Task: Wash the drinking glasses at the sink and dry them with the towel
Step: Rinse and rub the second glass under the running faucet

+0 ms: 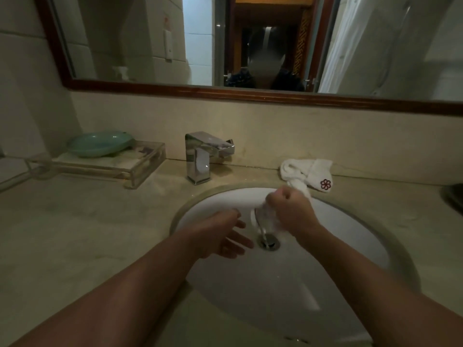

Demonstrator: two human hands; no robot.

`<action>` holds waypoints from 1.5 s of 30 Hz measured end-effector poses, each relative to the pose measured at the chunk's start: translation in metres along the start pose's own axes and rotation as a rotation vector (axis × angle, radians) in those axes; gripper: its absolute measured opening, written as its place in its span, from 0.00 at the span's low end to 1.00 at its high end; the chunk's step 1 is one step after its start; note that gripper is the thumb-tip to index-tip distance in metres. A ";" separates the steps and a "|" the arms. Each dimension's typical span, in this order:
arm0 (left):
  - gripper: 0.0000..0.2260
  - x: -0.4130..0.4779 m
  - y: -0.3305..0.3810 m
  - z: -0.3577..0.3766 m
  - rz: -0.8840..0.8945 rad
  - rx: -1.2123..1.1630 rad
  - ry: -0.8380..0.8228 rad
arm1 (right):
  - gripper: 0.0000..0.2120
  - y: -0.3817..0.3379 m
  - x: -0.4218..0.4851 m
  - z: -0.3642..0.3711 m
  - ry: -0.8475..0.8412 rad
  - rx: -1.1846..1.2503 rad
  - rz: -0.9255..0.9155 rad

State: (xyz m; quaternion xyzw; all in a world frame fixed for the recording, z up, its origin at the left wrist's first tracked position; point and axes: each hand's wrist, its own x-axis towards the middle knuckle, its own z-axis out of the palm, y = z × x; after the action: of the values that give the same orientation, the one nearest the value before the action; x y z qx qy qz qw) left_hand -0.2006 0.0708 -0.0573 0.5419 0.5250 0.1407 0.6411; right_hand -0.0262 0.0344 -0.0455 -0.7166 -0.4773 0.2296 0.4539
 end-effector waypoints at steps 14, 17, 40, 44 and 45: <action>0.13 0.006 -0.005 -0.004 0.049 0.064 0.158 | 0.09 -0.003 -0.023 0.036 -0.270 -0.508 -0.203; 0.13 0.009 -0.006 -0.004 0.049 0.099 0.169 | 0.07 -0.005 -0.020 0.030 -0.173 -0.397 -0.215; 0.28 0.017 -0.009 -0.002 -0.027 -0.046 0.020 | 0.09 -0.006 -0.029 0.039 -0.335 -0.289 -0.165; 0.29 0.016 -0.008 -0.001 -0.038 -0.053 0.030 | 0.06 -0.006 -0.027 0.036 -0.230 -0.262 -0.180; 0.30 0.014 -0.007 -0.002 -0.049 -0.080 0.022 | 0.06 -0.007 -0.026 0.035 -0.265 -0.301 -0.182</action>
State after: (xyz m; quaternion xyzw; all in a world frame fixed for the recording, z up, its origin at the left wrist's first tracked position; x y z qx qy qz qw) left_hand -0.1991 0.0797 -0.0705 0.5011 0.5390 0.1517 0.6598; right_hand -0.0684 0.0270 -0.0589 -0.6937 -0.6245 0.2058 0.2940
